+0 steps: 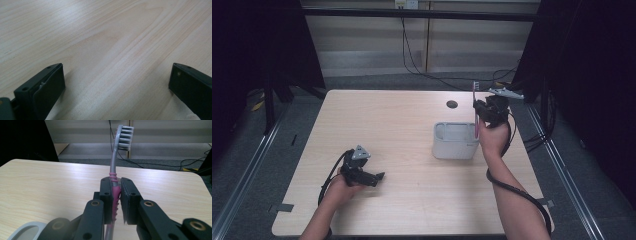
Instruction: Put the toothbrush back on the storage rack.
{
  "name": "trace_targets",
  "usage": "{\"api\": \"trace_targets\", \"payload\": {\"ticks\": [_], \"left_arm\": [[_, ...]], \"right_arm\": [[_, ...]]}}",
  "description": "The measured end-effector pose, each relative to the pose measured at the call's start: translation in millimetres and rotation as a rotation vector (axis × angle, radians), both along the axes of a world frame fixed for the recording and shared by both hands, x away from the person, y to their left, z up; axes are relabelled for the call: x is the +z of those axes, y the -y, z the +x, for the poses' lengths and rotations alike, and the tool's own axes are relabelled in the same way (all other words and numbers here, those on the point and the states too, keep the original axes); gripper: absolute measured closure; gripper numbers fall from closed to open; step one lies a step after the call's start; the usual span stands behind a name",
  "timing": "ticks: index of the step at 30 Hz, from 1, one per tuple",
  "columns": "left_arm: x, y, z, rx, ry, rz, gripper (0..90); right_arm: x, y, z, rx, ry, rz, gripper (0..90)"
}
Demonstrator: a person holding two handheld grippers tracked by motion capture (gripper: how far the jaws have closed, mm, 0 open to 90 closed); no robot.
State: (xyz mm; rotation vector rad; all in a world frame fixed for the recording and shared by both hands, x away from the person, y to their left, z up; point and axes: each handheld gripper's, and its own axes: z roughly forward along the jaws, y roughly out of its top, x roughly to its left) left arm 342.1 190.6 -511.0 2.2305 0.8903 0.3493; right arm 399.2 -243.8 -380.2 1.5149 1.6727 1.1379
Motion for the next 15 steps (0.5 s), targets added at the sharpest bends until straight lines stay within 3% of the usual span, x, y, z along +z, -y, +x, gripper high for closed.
{"api": "trace_targets", "payload": {"ticks": [15], "left_arm": [[-0.1,0.0,0.3,-0.003,-0.001,-0.003,0.1]], "right_arm": [[-13.3,0.6,-9.1,0.017,-0.017,-0.001,80.4]]}}
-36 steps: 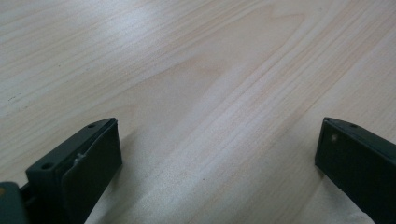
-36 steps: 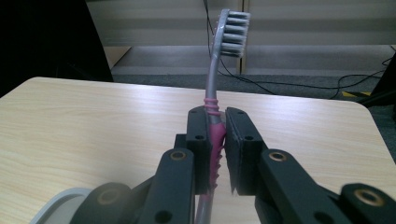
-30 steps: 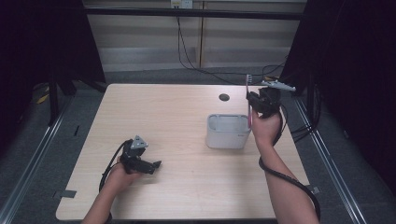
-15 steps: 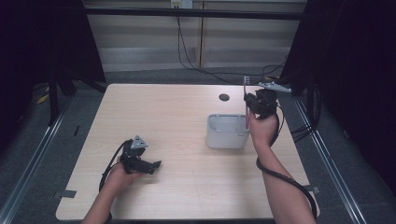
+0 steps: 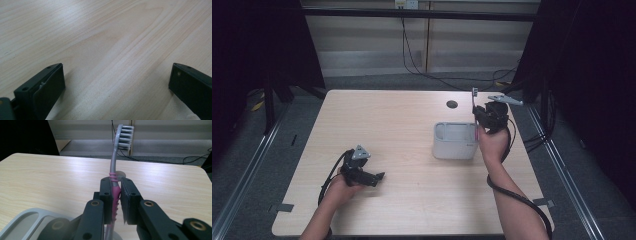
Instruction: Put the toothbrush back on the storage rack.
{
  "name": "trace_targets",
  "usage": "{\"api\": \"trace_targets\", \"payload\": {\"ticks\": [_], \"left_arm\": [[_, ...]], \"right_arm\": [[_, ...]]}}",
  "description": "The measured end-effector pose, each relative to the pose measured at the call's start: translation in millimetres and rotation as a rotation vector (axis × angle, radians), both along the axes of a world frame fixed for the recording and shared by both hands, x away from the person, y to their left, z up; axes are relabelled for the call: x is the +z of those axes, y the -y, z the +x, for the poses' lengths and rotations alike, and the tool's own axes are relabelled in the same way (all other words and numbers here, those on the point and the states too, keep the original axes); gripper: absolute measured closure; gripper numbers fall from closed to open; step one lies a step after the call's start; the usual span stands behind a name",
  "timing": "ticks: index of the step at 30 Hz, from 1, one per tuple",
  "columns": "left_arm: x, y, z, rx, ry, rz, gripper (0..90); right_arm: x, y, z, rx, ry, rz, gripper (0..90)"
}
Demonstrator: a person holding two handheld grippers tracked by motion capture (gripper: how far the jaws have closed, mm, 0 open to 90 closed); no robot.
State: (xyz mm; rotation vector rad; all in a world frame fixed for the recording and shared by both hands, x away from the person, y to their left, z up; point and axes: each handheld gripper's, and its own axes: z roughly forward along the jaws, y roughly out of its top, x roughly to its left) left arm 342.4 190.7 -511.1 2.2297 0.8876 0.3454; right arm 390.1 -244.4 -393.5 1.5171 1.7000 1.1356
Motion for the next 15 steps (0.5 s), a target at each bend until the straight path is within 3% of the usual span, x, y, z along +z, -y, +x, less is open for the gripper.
{"api": "trace_targets", "payload": {"ticks": [15], "left_arm": [[0.1,-0.1,-0.1,0.001,0.000,0.004,0.1]], "right_arm": [[2.4,0.5,-4.7,0.002,0.006,-0.008,80.2]]}}
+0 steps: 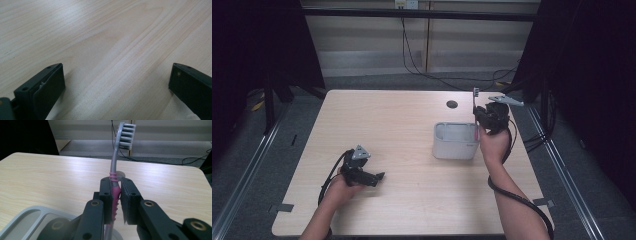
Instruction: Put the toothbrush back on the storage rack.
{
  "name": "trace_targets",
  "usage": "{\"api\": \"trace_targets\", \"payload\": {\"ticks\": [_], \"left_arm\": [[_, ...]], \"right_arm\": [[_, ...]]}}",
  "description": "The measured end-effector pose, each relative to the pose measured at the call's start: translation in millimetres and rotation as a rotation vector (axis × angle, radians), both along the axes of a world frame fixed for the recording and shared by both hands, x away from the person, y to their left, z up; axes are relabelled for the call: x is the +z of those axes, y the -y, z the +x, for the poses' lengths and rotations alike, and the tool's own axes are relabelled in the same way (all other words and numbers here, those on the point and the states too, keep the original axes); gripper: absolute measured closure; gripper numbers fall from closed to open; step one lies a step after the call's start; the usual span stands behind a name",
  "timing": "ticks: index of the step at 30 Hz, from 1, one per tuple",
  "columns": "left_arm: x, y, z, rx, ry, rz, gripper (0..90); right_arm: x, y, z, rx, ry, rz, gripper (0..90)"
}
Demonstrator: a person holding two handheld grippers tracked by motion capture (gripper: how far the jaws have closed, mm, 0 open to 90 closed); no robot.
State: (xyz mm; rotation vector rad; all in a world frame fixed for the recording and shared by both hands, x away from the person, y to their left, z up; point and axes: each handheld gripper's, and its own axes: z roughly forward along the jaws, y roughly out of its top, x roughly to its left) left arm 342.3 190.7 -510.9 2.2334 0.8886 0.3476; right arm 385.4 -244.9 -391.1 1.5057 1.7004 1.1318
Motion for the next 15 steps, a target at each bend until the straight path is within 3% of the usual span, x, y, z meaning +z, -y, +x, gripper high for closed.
{"api": "trace_targets", "payload": {"ticks": [15], "left_arm": [[-0.1,0.1,-0.1,0.001,0.000,-0.001,0.0]], "right_arm": [[4.3,4.5,-8.5,-0.004,0.015,0.004,80.1]]}}
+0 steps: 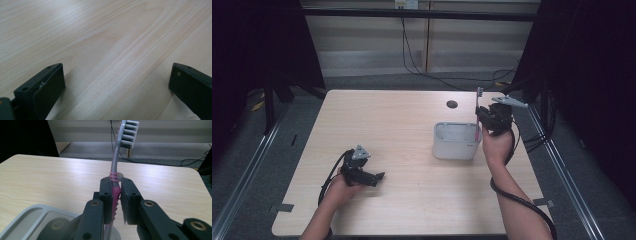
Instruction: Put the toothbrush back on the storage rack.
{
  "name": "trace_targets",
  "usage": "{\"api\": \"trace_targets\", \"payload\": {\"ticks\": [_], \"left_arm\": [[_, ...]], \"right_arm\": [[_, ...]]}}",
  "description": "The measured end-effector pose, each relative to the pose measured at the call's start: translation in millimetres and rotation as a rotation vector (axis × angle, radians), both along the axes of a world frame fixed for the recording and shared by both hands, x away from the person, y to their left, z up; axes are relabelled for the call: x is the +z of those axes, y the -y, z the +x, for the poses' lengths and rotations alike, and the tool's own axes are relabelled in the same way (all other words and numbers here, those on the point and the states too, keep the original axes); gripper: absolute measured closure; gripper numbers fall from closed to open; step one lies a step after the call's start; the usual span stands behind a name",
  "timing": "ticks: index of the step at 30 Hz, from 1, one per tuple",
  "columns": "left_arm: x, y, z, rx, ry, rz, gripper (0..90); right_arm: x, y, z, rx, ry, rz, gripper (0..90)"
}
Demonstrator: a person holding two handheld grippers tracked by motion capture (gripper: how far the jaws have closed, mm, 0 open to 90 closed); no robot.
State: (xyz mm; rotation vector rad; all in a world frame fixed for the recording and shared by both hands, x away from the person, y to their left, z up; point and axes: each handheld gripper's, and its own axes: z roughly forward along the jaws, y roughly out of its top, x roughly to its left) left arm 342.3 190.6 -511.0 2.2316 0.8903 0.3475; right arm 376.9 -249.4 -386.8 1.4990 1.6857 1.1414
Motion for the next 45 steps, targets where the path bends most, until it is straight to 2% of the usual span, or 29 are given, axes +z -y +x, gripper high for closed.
{"api": "trace_targets", "payload": {"ticks": [9,17,26,45], "left_arm": [[0.0,0.1,0.0,0.001,0.000,-0.001,0.0],[0.2,-0.2,0.1,-0.004,-0.004,-0.001,0.0],[0.0,-0.1,-0.1,0.000,0.001,0.000,0.0],[-0.1,0.1,-0.2,0.002,0.001,-0.002,0.0]], "right_arm": [[0.9,-0.7,-8.1,0.009,0.009,0.000,80.1],[-4.3,3.3,-15.8,0.009,-0.006,0.025,80.1],[-9.3,4.6,-22.3,0.015,-0.014,0.020,80.2],[-13.2,-4.4,-22.1,0.059,-0.025,-0.003,79.8]]}}
